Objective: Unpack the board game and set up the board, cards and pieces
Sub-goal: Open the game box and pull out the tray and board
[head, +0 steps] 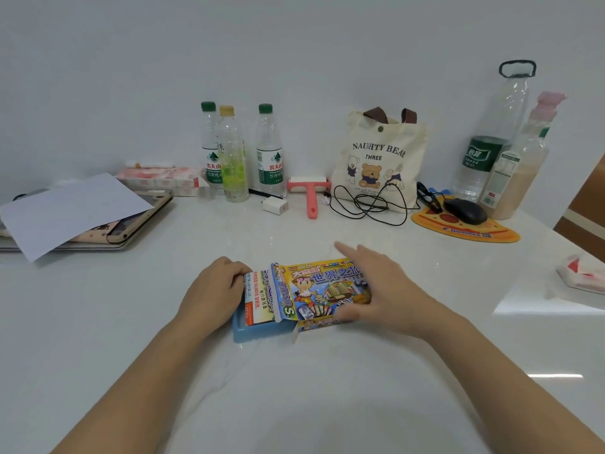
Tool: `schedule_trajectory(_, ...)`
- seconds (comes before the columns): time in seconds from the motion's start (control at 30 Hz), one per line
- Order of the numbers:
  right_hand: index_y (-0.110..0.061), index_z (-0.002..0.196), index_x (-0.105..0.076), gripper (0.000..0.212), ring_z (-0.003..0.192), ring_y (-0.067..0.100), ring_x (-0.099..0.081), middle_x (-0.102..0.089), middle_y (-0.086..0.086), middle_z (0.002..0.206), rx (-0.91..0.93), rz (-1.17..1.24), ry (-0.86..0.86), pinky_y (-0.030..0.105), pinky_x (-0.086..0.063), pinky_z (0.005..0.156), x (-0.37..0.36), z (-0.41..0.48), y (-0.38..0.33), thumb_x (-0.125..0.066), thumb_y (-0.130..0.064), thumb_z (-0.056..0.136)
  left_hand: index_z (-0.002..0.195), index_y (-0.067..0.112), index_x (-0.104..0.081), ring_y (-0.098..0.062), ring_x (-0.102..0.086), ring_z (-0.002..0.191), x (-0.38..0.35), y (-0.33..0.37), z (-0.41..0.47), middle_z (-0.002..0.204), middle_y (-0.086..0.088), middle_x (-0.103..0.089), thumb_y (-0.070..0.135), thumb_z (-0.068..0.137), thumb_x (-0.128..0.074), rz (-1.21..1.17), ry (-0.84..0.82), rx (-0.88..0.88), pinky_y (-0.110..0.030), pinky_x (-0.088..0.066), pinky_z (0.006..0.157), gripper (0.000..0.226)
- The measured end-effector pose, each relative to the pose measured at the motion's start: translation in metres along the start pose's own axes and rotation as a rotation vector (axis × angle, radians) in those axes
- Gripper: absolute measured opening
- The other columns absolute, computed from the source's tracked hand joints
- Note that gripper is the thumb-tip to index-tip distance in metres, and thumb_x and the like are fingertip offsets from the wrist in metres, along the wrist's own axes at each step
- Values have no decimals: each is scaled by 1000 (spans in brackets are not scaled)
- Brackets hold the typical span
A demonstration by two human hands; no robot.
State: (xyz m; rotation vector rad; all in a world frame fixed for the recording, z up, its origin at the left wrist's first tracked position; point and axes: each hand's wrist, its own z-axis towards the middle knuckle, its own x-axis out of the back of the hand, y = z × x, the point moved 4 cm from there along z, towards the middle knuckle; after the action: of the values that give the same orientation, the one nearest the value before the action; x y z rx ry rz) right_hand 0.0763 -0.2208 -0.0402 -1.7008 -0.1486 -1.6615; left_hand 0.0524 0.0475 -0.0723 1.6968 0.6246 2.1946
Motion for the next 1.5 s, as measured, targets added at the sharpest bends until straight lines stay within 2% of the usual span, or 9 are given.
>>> schedule_trajectory(0.1,-54,143,14,116,147,9,11,-1,-14,160,71,-157,-144,48,4,119,-12,-1,-7,-65,-77,62,109,27,-66,-7,-53,92,-2,1,1,100,5,-57,21,99,-41,-33,-37,-68,-22,-41,78,27)
schedule_trajectory(0.17,-55,141,20,119,147,10,13,3,-14,161,77,-202,-183,50,7,118,-15,0,-7,-65,-78,62,109,28,-66,-6,-54,94,-3,4,1,101,6,-57,21,99,-42,-40,-67,-118,-24,-43,81,27)
schedule_trajectory(0.37,-54,142,18,116,140,14,-18,-23,-11,150,83,-224,-254,52,4,118,-10,-1,-10,-69,-66,67,110,27,-66,-6,-54,96,-1,0,1,102,6,-57,19,99,-42,-52,-80,-161,-25,-45,84,28)
schedule_trajectory(0.7,-58,139,17,115,138,17,-22,-26,-9,148,-20,-214,-257,55,3,117,0,0,13,-70,-66,64,113,23,-67,-10,-54,101,13,-24,6,107,5,-61,12,98,-44,-94,-54,-133,-22,-41,81,29)
schedule_trajectory(0.97,-56,141,12,107,135,20,-28,-31,-5,143,-74,-223,-193,55,-2,116,5,1,25,-67,-58,68,111,25,-68,-10,-55,101,21,-39,5,108,5,-62,12,98,-44,-97,-32,-86,-23,-43,79,30)
schedule_trajectory(1.13,-52,143,9,108,133,23,-30,-34,-1,141,-137,-232,-110,57,-5,116,13,3,33,-66,-58,66,103,35,-65,-7,-56,98,18,-25,-1,102,11,-62,10,97,-46,-138,-97,-153,-19,-43,79,32)
schedule_trajectory(1.3,-49,144,13,116,131,28,-31,-34,4,140,-229,-314,22,60,-9,113,22,8,44,-67,-66,61,105,30,-69,-5,-56,99,8,-3,-8,101,13,-62,10,96,-48,-161,-173,-214,-20,-45,83,31)
schedule_trajectory(1.4,-47,145,12,118,133,28,-30,-32,5,141,-213,-312,76,61,-7,113,27,8,40,-68,-67,61,105,35,-66,-2,-56,98,1,8,-9,101,15,-62,15,96,-50,-184,-189,-230,-16,-42,79,27)
schedule_trajectory(1.5,-46,146,11,118,134,26,-28,-30,4,143,-160,-285,131,60,-8,114,32,10,30,-70,-68,62,115,33,-60,-5,-56,97,-4,15,-11,101,14,-61,20,96,-51,-238,-187,-184,-14,-41,75,25)
